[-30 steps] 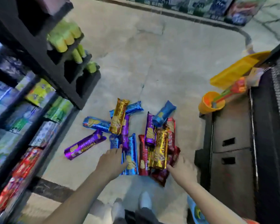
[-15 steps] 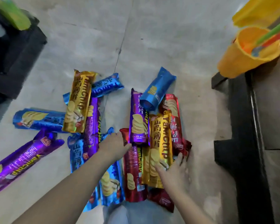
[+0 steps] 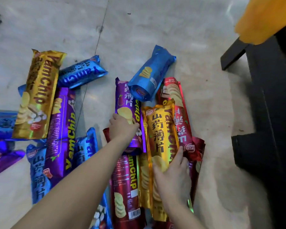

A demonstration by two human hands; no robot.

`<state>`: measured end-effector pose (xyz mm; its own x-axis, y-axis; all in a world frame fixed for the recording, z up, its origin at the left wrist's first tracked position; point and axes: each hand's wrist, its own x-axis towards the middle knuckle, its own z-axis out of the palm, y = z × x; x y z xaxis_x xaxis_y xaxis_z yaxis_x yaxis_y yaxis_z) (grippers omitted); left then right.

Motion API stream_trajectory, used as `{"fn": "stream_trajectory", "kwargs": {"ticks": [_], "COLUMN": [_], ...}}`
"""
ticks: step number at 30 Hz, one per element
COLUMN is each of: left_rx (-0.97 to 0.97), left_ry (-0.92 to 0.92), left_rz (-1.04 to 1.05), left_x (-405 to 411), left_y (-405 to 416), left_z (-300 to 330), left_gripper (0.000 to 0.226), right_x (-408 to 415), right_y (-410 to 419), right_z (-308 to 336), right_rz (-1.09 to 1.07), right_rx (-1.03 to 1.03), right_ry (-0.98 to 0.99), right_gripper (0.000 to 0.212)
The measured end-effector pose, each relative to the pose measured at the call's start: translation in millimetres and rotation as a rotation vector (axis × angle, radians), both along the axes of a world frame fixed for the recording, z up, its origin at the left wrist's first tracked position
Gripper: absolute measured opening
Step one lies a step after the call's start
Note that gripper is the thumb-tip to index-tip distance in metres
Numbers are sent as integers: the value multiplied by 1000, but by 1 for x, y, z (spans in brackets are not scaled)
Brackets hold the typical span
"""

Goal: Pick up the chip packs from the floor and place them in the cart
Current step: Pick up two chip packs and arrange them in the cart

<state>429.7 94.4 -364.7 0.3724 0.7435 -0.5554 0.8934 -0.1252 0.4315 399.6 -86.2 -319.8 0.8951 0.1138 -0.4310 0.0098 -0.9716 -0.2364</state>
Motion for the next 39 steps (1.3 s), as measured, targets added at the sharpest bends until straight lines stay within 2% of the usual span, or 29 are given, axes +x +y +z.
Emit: {"fn": "stream_trajectory", "kwargs": {"ticks": [4,9,14,18,22,24,28,31,39], "left_rx": [-42,-84,-98,-59,-17,23,99,155,231], "left_ry": [22,38,-54,-202,-335,-380,-493,-579,-655], "left_rz": [79,167,201,204,210,214,249,312,507], "left_x": [-37,-99,-140,-161,-185,-197,-220,-248,-340], "left_y": [0,6,10,7,3,3,4,-2,-23], "left_z": [61,188,359,504,621,672,750,794,845], "left_gripper": [78,84,78,74,77,76,55,54,45], "right_x": [-11,-23,-25,-25,-32,-35,-51,-66,-133], "right_y": [-8,-1,23,32,45,49,58,62,94], "right_z": [54,171,318,423,539,587,685,739,790], "right_rz": [-99,-178,-133,-124,-108,-30,121,222,458], "right_rx": [58,143,237,326,514,545,592,626,763], "right_ry": [97,169,147,144,186,156,107,74,123], "right_gripper": [95,97,96,98,84,89,69,73,70]}}
